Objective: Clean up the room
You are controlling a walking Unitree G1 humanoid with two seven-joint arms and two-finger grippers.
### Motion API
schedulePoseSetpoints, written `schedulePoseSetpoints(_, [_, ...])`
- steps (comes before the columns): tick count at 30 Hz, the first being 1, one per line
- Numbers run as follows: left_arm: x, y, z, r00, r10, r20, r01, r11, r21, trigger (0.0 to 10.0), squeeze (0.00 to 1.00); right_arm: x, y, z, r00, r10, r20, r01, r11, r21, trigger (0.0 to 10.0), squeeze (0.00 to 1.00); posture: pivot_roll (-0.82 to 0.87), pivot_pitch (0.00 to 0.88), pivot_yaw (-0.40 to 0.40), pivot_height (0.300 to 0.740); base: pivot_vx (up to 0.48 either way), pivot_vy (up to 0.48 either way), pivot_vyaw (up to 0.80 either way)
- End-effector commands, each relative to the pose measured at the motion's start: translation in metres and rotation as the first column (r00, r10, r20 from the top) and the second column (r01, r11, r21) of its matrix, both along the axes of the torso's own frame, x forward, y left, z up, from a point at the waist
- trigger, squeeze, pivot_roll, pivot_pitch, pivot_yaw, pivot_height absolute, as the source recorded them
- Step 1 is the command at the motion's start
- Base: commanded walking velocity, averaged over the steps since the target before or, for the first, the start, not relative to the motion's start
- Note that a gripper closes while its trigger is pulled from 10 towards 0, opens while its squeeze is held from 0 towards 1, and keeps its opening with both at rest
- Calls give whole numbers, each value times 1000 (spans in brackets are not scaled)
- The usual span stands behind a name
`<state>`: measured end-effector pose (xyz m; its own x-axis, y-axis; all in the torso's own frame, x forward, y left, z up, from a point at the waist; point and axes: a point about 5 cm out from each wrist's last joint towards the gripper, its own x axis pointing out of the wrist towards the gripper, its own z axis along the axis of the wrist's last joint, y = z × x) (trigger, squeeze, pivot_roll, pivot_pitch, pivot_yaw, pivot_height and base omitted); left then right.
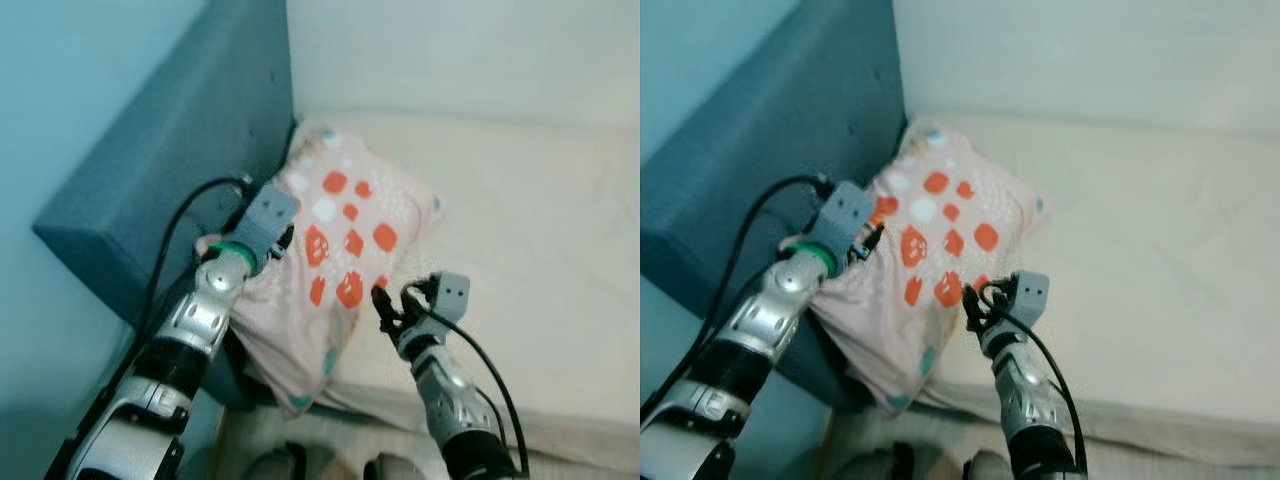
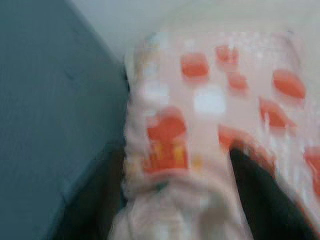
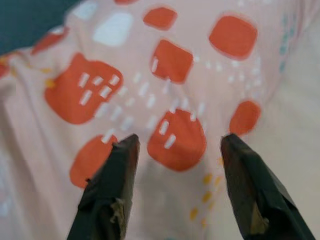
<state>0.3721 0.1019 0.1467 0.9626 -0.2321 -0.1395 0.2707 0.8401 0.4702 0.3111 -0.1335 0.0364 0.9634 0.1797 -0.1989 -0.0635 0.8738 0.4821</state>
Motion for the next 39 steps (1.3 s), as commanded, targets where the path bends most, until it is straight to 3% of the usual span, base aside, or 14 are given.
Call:
schedulePoseSetpoints(1, [0, 4, -9, 999, 17, -50, -16, 1000, 8, 10000, 1000, -2, 1, -6, 999, 0, -41, 1, 999, 45, 10000, 0, 62, 131, 92, 740, 0, 0, 0])
schedulePoseSetpoints(3, [5, 3, -4, 997, 7, -81, -5, 1000, 21, 10000, 1000, 9, 3, -1, 998, 1, -57, 4, 995, 96, 10000, 0, 77, 149, 92, 740, 0, 0, 0])
schedulePoseSetpoints(9, [17, 22, 3, 989, 115, -94, -112, 993, 34, 10000, 1000, 23, 13, 15, 999, 50, -8, -50, 997, 52, 10000, 0, 94, 191, 93, 740, 0, 0, 0])
schedulePoseSetpoints(15, [20, 32, -3, 976, 140, -164, -131, 989, 64, 10000, 1000, 24, 17, 19, 997, 69, 23, -70, 996, 50, 10000, 0, 91, 209, 98, 740, 0, 0, 0])
schedulePoseSetpoints(16, [19, 37, -12, 958, 139, -251, -131, 990, 50, 10000, 1000, 23, 17, 19, 997, 74, 33, -76, 996, 53, 10000, 0, 91, 211, 100, 740, 0, 0, 0])
schedulePoseSetpoints(17, [19, 37, -12, 958, 139, -251, -131, 990, 50, 10000, 1000, 23, 17, 19, 997, 74, 33, -76, 996, 53, 10000, 0, 91, 211, 100, 740, 0, 0, 0])
schedulePoseSetpoints(18, [14, 41, -26, 924, 124, -363, -131, 991, 3, 10000, 620, 18, 18, 15, 996, 79, 37, -81, 995, 50, 10000, 0, 92, 212, 104, 740, 0, 0, 0])
schedulePoseSetpoints(19, [14, 41, -26, 924, 124, -363, -131, 991, 3, 10000, 620, 18, 18, 15, 996, 79, 37, -81, 995, 50, 10000, 0, 92, 212, 104, 740, 0, 0, 0])
schedulePoseSetpoints(20, [9, 42, -36, 890, 106, -444, -138, 989, -42, 10000, 424, 15, 17, 12, 996, 83, 37, -85, 995, 49, 10000, 0, 92, 210, 105, 740, 0, 0, 0])
schedulePoseSetpoints(21, [9, 42, -36, 890, 106, -444, -138, 989, -42, 10000, 424, 15, 17, 12, 996, 83, 37, -85, 995, 49, 10000, 0, 92, 210, 105, 740, 0, 0, 0])
schedulePoseSetpoints(22, [5, 42, -45, 862, 97, -497, -157, 984, -79, 10000, 0, 13, 18, 9, 996, 86, 34, -87, 995, 48, 10000, 0, 92, 210, 105, 740, 0, 0, 0])
schedulePoseSetpoints(29, [-9, 39, -69, 763, 86, -640, -254, 951, -176, 10000, 0, 11, 20, 6, 994, 103, 34, -104, 994, 30, 10000, 0, 89, 197, 114, 740, 0, 0, 0])
schedulePoseSetpoints(36, [-30, 21, -88, 617, -115, -778, -221, 924, -312, 10000, 0, 11, 20, 6, 994, 102, 40, -103, 994, 22, 10000, 0, 109, 199, 127, 740, 0, 0, 0])
schedulePoseSetpoints(39, [-30, 21, -88, 617, -115, -778, -221, 924, -312, 10000, 0, 11, 20, 6, 994, 102, 40, -103, 994, 22, 10000, 0, 109, 199, 127, 740, 0, 0, 0])
